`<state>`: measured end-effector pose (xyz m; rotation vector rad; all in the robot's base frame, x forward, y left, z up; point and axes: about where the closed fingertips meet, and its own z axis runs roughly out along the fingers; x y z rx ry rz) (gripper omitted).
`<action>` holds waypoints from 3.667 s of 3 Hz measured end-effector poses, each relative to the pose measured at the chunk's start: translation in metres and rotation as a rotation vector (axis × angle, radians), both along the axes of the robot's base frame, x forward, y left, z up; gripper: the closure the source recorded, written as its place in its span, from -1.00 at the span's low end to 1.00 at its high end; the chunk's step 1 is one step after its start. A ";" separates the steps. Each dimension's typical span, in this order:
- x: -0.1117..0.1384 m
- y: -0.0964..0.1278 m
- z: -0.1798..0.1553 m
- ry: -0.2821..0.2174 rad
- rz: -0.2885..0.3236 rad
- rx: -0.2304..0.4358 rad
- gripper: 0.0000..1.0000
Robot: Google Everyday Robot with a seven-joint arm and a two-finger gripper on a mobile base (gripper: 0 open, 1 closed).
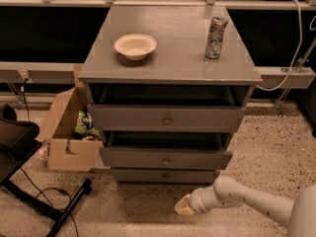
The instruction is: Close middle drawer
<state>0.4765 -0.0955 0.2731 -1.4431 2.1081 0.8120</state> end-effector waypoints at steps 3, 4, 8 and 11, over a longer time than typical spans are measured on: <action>0.138 -0.060 0.015 -0.104 -0.028 0.015 1.00; 0.159 -0.075 0.024 -0.136 -0.060 0.005 1.00; 0.155 -0.174 0.136 -0.279 -0.306 -0.161 1.00; 0.019 -0.158 0.283 -0.222 -0.260 -0.526 1.00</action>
Offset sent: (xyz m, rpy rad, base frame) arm 0.1912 -0.0772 0.0169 0.0222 -0.1495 -0.0435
